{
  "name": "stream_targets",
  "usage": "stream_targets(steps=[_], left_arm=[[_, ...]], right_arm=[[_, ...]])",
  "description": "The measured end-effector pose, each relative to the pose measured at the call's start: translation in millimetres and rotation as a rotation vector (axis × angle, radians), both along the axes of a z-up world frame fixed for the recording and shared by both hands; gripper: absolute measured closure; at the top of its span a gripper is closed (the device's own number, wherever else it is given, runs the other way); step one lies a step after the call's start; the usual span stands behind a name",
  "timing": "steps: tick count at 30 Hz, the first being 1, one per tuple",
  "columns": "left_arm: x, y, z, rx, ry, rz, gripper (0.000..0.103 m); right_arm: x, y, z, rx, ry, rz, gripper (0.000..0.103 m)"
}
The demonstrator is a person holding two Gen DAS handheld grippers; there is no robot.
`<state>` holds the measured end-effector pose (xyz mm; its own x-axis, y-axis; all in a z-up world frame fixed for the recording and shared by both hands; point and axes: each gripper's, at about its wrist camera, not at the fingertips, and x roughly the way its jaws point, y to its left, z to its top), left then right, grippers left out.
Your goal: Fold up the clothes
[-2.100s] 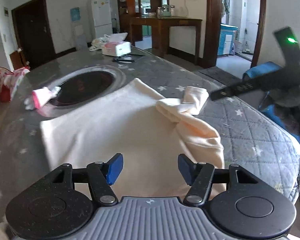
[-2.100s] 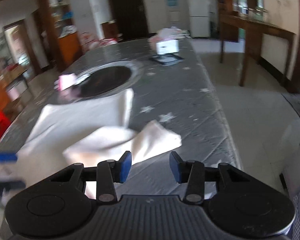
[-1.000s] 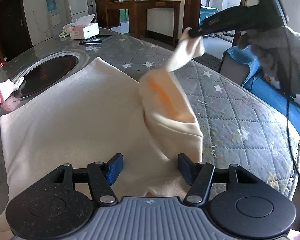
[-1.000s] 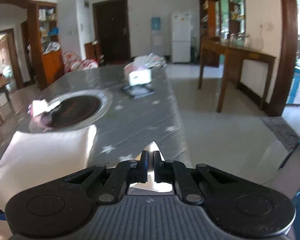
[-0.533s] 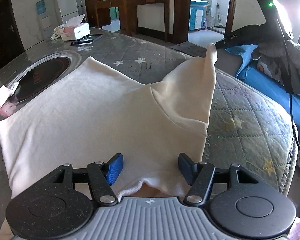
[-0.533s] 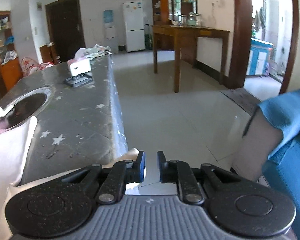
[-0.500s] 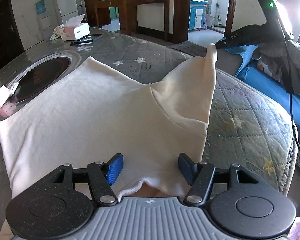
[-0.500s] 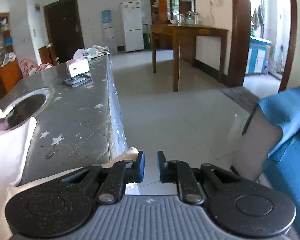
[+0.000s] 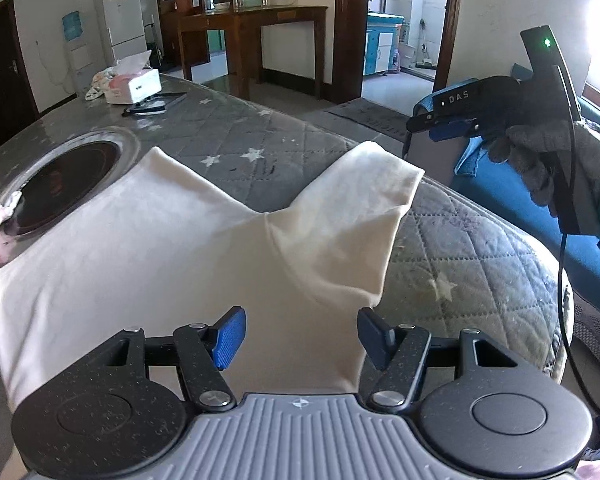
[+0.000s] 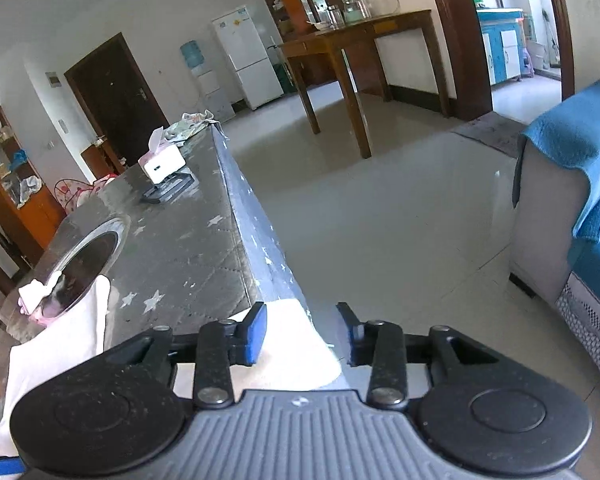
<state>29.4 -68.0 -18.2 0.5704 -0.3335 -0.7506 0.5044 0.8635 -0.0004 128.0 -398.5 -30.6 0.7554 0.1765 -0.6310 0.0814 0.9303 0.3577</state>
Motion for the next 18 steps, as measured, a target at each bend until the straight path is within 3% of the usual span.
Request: stream_targets(steps=[5,10,11,15,18], left_arm=[[-0.9,-7.3,-7.8,-0.002,0.017,-0.023,0.038],[-2.1,-11.3,-15.1,0.002,0.035,-0.034,0.038],[-1.8,-11.5,-16.5,0.002,0.039,-0.034,0.038],[-3.3,-12.3,-17.8,0.005,0.031,-0.039,0.038],[-3.8,-11.6,-18.3,0.0,0.031,-0.039,0.038]], right_arm=[[9.1,-2.2,-15.6,0.019,0.051,-0.014,0.06],[16.8,-11.5,-39.1,0.126,0.111,-0.026,0.055],[17.1,-13.8,-44.0,0.147,0.115,-0.03,0.05],[16.6,-30.9,-60.2,0.311,0.135,-0.074,0.046],[15.2,-42.4,-73.0,0.451,0.146,-0.088,0.052]])
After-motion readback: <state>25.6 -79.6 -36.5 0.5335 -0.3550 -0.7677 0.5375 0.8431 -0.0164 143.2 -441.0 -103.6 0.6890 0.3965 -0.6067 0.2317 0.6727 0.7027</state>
